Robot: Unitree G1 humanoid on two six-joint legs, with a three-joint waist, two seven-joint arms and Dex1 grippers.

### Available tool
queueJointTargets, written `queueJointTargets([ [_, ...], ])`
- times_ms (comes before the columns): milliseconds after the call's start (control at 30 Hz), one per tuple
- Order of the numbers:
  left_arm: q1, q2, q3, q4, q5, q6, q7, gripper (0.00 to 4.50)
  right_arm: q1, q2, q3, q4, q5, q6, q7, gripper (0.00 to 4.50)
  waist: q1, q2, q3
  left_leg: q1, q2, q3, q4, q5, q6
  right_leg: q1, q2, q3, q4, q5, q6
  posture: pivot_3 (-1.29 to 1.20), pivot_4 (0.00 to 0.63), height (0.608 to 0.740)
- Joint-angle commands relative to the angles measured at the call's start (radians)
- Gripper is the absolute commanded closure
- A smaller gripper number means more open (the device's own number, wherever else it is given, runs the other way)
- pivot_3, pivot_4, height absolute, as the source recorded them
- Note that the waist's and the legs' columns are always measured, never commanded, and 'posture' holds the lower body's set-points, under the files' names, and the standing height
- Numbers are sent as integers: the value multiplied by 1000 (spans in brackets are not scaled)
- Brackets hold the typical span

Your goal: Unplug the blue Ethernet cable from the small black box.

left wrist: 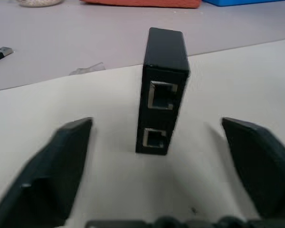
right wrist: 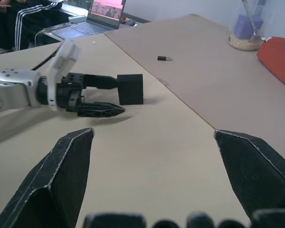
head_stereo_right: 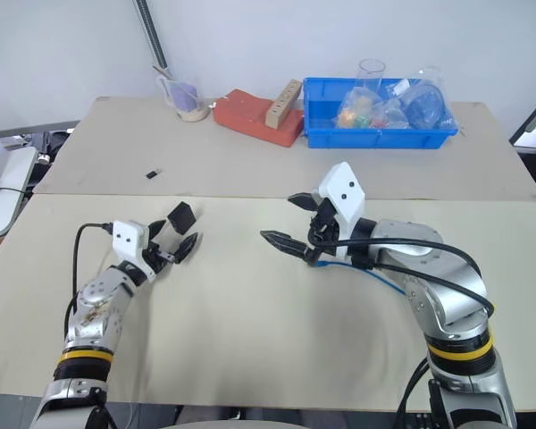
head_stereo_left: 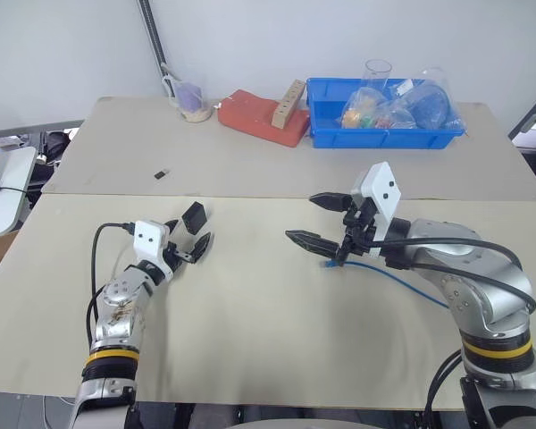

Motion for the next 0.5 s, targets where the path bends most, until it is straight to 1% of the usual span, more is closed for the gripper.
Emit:
queueJointTargets([
  [33, 109, 79, 35, -205, -73, 110, -60, 28, 58, -68, -21, 34, -39, -88, 57, 0, 0, 0, 0, 0, 0, 0, 0, 0, 0, 0, 0, 0, 0, 0, 0, 0, 150, 740],
  [167, 286, 222, 79, -466, -156, 274, -138, 28, 141, -157, -61, 96, -82, -192, 127, 0, -6, 0, 1, 0, 0, 0, -1, 0, 0, 0, -1, 1, -1, 0, 0, 0, 150, 740],
  [267, 364, 314, 118, -635, -197, 366, -155, 28, 206, -184, -95, 106, -85, -239, 149, 0, -6, -1, 1, 2, 1, 0, -1, 0, 0, 2, -1, 0, -2, 0, 0, 0, 150, 740],
  [367, 383, 356, 149, -719, -224, 414, -150, 28, 258, -178, -129, 87, -70, -253, 146, 0, -7, -1, 1, 2, 0, 0, -1, 0, 0, 3, -2, 0, -3, -1, 0, 0, 150, 740],
  [500, 352, 350, 125, -753, -202, 436, -112, 28, 310, -165, -156, 71, -88, -275, 113, 0, -13, -1, 1, 2, 0, 1, -2, 0, 0, 3, -1, 1, -5, -1, -1, 0, 150, 740],
])
